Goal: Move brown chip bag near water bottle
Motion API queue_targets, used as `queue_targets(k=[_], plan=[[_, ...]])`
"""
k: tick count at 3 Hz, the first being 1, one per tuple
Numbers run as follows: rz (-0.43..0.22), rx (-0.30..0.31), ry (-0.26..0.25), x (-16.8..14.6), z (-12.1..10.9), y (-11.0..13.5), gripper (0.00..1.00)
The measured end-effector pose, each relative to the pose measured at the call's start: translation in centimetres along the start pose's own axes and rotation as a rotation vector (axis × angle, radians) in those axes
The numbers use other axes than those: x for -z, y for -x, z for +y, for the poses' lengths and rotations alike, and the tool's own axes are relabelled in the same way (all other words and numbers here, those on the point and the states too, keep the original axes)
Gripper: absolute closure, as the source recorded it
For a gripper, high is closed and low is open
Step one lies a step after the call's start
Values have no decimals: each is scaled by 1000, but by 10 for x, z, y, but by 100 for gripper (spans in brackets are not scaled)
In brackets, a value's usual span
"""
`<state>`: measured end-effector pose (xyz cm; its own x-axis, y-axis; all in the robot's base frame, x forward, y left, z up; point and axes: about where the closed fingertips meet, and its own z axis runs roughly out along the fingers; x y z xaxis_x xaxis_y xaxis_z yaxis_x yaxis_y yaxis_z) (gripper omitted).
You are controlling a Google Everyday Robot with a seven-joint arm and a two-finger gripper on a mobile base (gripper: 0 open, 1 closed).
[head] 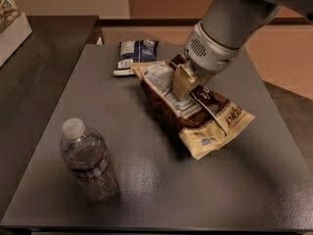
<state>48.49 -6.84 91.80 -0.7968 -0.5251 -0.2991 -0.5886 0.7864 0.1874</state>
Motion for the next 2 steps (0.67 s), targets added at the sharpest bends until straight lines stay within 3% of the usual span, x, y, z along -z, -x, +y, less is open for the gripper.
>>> queue_targets(k=[2], plan=[[50, 116, 64, -16, 59, -9, 100]])
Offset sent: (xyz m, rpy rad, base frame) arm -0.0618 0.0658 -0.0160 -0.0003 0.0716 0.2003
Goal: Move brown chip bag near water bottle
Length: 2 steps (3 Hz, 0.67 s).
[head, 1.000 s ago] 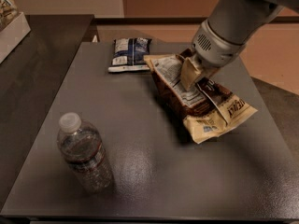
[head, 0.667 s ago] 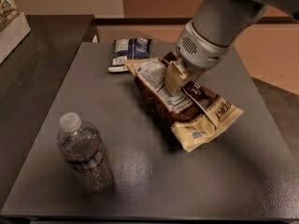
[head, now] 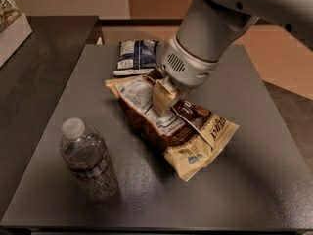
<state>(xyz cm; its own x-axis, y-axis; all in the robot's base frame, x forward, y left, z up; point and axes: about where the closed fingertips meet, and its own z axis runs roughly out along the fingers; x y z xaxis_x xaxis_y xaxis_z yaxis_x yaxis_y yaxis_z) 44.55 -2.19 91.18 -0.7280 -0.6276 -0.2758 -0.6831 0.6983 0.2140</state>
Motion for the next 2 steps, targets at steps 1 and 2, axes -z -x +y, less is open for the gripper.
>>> queue_targets(k=[1, 2], plan=[[21, 37, 15, -8, 20, -3, 83], [37, 64, 24, -14, 33, -4, 60]])
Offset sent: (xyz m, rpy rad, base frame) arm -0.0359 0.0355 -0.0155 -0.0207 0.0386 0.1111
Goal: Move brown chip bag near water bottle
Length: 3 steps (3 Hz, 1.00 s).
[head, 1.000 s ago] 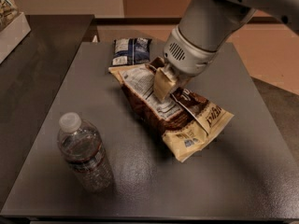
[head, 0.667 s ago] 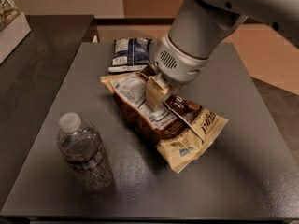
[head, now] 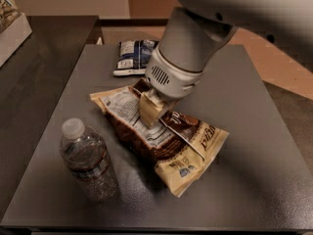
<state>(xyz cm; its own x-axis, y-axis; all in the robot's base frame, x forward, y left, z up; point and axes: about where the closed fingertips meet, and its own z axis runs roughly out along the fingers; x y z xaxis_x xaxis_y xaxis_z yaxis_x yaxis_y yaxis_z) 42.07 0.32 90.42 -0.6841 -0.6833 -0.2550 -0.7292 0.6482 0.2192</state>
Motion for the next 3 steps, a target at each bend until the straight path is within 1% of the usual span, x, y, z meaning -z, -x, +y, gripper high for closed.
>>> queue_targets(k=[1, 2, 3], plan=[[1, 24, -3, -9, 3, -4, 36], [-1, 26, -5, -8, 4, -3, 13], [-4, 29, -7, -7, 5, -2, 0]])
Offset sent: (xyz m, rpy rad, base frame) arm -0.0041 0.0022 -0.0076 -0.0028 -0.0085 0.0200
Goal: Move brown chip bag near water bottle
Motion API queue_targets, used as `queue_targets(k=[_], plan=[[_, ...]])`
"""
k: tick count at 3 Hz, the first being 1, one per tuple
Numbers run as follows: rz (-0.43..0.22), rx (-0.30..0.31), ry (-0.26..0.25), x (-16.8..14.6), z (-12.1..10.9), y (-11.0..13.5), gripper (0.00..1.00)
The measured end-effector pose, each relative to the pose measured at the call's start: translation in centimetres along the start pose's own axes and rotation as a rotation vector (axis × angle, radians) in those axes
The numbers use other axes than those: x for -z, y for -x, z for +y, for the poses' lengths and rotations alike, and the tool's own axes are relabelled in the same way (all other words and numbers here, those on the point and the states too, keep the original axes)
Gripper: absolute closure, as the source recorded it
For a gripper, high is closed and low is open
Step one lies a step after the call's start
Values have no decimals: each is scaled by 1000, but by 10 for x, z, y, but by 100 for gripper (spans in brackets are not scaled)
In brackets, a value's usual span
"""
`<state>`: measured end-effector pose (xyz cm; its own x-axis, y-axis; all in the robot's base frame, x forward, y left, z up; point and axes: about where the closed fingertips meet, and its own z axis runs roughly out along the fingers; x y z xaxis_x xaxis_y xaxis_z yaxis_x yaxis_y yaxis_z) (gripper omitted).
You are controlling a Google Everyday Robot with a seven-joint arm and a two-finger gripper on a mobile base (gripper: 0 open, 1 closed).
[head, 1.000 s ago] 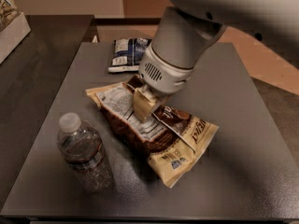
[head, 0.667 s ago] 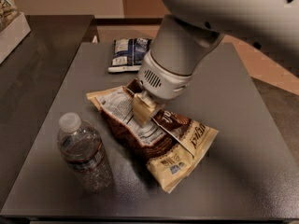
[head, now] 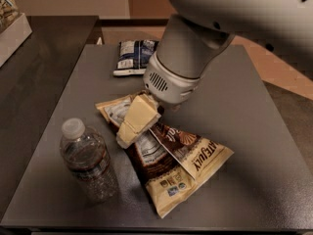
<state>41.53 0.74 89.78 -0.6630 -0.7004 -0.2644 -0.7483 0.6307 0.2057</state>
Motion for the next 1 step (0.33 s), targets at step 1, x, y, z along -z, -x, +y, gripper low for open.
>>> queue_targets(k=[1], plan=[[0, 0, 0, 0, 0, 0, 0]])
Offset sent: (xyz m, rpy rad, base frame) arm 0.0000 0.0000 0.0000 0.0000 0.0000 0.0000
